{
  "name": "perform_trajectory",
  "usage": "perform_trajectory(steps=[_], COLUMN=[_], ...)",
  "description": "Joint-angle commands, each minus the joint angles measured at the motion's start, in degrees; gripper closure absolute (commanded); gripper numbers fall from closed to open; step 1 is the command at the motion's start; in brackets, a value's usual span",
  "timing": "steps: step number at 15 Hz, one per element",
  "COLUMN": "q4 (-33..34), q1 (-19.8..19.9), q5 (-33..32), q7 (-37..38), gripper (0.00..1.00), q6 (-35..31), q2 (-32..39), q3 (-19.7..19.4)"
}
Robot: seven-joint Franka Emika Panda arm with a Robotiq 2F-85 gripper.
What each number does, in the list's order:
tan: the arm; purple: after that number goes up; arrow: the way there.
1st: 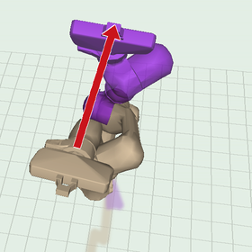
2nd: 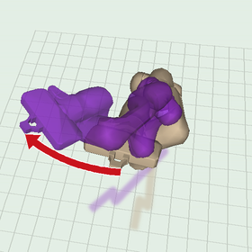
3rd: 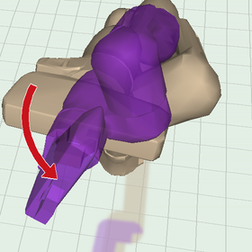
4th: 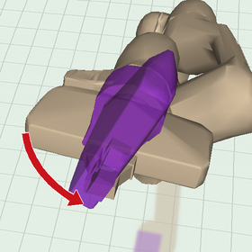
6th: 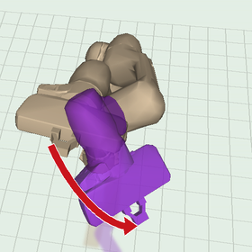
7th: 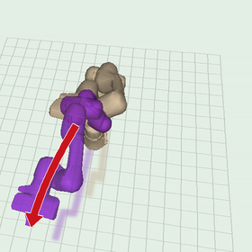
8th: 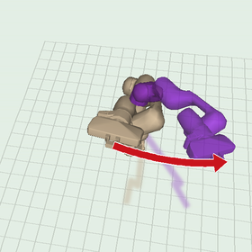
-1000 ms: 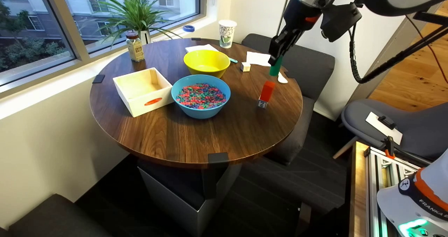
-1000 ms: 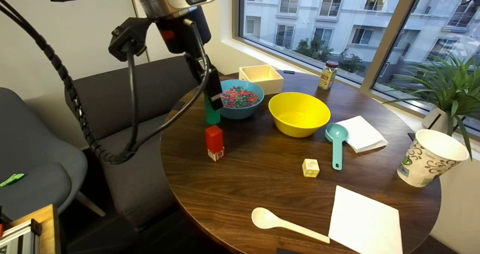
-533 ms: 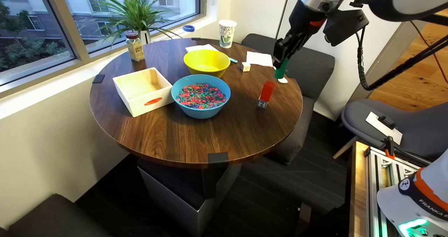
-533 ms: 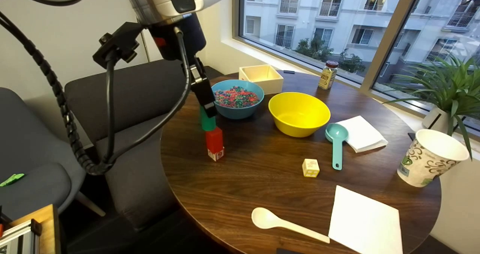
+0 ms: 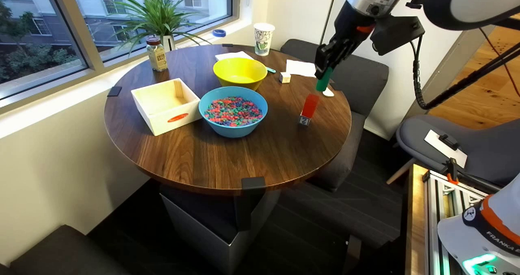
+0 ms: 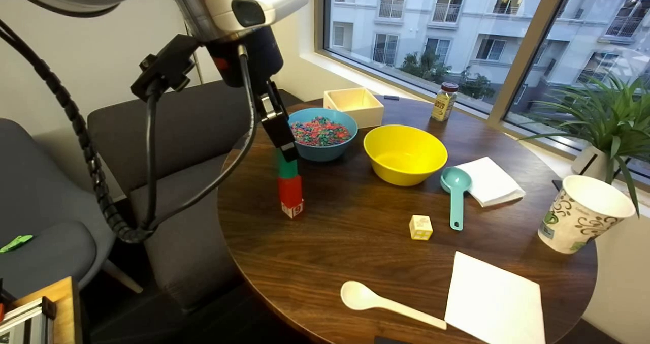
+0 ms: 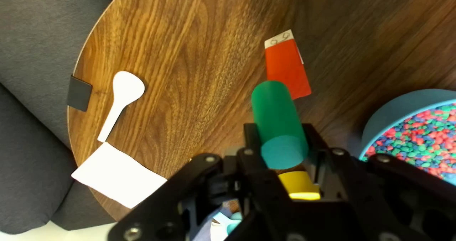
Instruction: Put the top most block on the table, then put the orange block on the white block, then put the green block on the orange block
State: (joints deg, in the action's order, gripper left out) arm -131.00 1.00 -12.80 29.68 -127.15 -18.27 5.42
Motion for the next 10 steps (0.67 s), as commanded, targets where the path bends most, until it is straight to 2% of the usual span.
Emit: perform_trajectory(steps=[1,10], q4=[-1.16,-1.19], q1=[0.62,0.55], q5=[1.21,2.01], q7=[1.37,1.92], gripper=[0.92,0.92], q6=[-1.82,-2.93], q2=[-0.06,1.28], q3=[0.84,0.72])
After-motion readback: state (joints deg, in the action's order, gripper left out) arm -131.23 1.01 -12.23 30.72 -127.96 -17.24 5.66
